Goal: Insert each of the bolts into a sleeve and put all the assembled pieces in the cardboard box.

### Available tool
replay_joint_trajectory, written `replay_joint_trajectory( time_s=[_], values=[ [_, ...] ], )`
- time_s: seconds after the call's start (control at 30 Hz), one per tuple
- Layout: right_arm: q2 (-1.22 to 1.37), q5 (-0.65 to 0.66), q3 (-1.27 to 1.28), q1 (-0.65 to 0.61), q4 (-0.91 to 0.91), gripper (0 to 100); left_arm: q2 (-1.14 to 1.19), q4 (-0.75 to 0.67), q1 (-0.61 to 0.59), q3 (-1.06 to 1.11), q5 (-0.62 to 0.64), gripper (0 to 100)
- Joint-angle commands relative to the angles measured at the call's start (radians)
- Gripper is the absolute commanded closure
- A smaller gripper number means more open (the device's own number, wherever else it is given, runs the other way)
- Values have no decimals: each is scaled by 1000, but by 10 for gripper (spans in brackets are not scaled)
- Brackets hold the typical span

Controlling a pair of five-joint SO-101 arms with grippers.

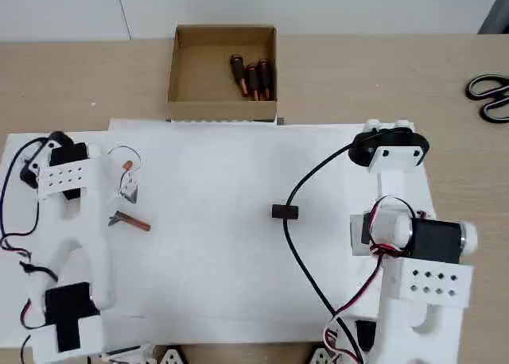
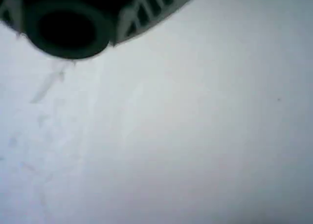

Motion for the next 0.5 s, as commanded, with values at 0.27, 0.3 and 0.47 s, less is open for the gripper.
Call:
replay_joint_trajectory(
  time_s=[0.27,0.3,0.47],
  values=[
    [-15,-12,-3,5,-5,988,6,-35,-17,-41,29,855],
    [-15,-12,-3,5,-5,988,6,-38,-31,-42,38,855],
    [-15,-12,-3,7,-5,988,6,-63,-72,-39,43,855]
  ],
)
